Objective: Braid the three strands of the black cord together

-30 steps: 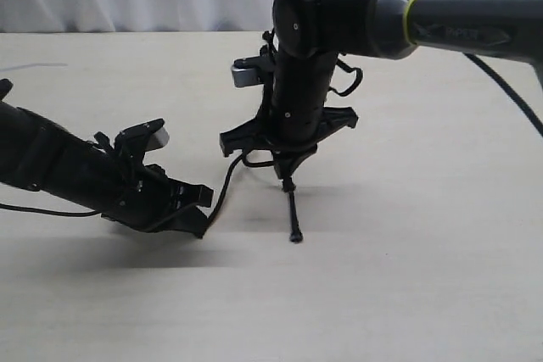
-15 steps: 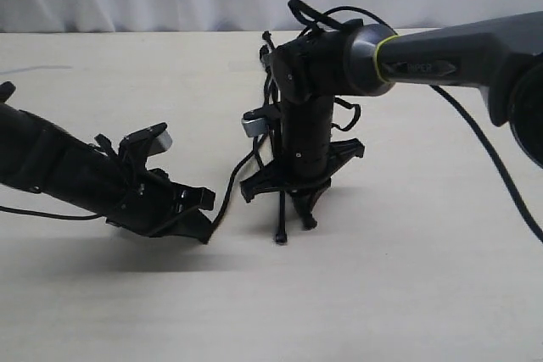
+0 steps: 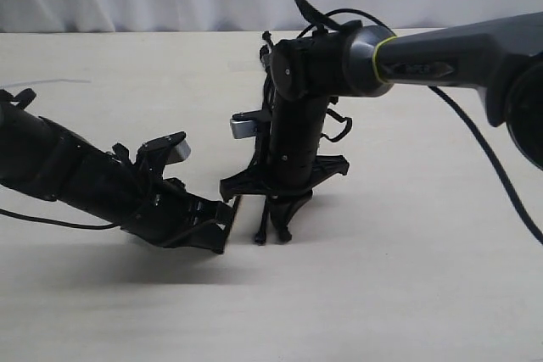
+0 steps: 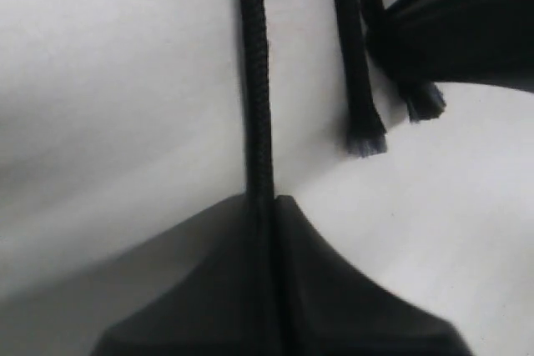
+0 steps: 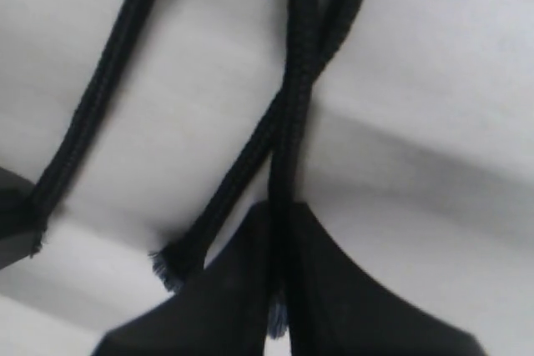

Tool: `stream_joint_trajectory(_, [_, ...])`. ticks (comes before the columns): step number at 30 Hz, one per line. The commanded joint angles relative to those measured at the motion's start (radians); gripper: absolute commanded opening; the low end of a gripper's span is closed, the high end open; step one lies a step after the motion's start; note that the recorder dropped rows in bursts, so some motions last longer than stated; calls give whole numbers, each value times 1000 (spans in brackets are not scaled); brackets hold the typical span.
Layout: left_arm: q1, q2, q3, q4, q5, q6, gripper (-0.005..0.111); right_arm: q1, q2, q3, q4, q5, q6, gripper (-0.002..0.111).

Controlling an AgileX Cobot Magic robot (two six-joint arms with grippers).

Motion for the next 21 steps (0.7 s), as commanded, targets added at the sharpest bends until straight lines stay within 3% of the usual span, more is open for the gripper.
stream_joint_trajectory(1, [-11, 23, 15, 34, -52, 4, 0, -3, 29, 7, 32, -8, -12, 5])
stream_joint_trajectory(11, [-11, 23, 15, 34, -43, 4, 0, -3, 29, -7, 22, -8, 4, 36])
stream_joint_trajectory(21, [-11, -31, 15, 34, -31, 6, 0, -85, -58, -43, 24, 21, 8, 38])
